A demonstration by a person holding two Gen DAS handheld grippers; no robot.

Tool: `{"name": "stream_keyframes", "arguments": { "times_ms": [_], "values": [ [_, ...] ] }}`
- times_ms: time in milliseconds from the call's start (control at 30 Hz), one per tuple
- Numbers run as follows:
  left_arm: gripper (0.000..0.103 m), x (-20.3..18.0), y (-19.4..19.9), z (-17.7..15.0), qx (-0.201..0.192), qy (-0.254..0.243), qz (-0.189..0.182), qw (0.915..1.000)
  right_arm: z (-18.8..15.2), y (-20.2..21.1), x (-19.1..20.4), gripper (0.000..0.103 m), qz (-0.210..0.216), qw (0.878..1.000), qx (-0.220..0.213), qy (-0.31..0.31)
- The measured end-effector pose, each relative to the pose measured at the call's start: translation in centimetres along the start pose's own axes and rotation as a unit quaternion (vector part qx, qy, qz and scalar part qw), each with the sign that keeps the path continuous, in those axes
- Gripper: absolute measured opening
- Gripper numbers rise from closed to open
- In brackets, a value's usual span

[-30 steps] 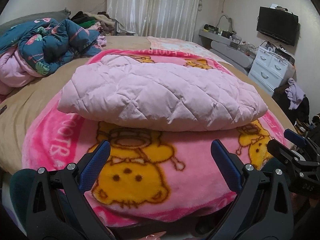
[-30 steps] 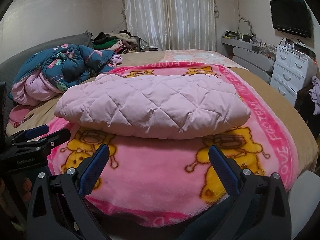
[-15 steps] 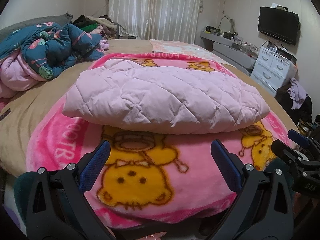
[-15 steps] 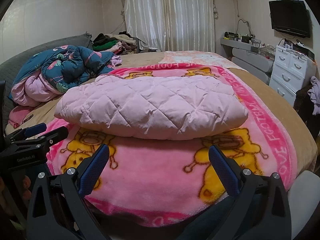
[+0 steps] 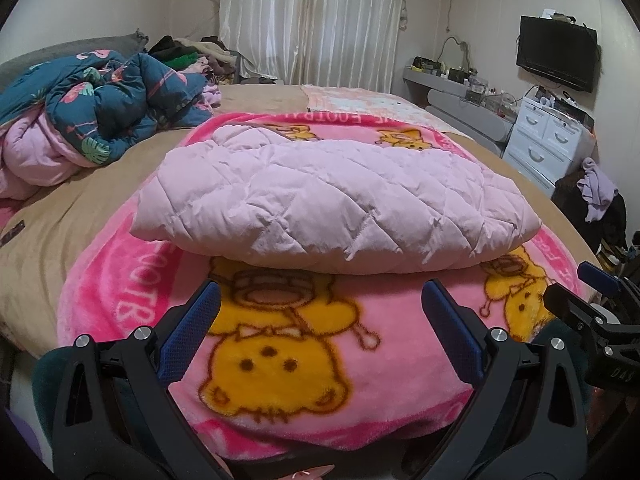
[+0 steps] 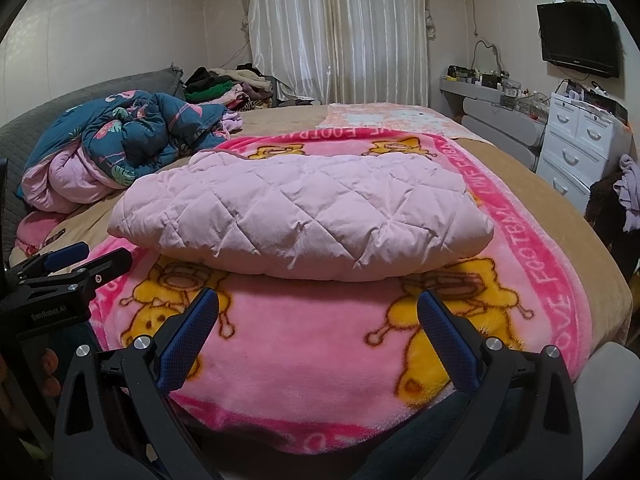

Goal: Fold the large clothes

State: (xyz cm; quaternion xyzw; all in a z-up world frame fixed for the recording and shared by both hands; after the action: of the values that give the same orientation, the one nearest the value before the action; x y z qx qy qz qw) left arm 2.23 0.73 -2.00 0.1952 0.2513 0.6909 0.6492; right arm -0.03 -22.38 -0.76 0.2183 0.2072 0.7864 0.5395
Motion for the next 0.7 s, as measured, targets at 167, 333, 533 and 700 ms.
{"name": "stream_keyframes", "arguments": {
  "times_ms": [167,333,533,700],
  "values": [
    [0.094,-0.06,0.01,0.03,0.0,0.0,-0.001,1.0,0.0,0.0,0.01,0.099,0.0,1.0,0.0,0.0],
    [0.094,-0.06,0.03,0.1,-0.001,0.0,0.001,1.0,0.08,0.07,-0.07,0.099,0.0,1.0,0.0,0.001],
    [0.094,-0.03,0.04,0.07,-0.002,0.001,0.001,1.0,0.05,0.06,-0.06,0.099,0.0,1.0,-0.001,0.001],
    [0.094,-0.02,0.21,0.35,-0.003,0.001,0.0,1.0,0.08,0.1,-0.09,0.099,0.0,1.0,-0.001,0.001]
  ]
}}
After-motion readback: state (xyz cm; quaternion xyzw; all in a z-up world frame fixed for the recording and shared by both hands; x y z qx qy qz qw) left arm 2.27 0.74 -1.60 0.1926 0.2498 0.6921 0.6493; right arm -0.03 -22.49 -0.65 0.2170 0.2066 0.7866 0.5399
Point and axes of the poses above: each gripper's, at about its wrist camera, not at the fingertips, and y roughly against the way its jaws point, x to its left, z to its top, the point moved 6 cm from there along -y, roughly the way its jaws point, and after that the axes turned 4 degrees about z, right-handed, at the moved point
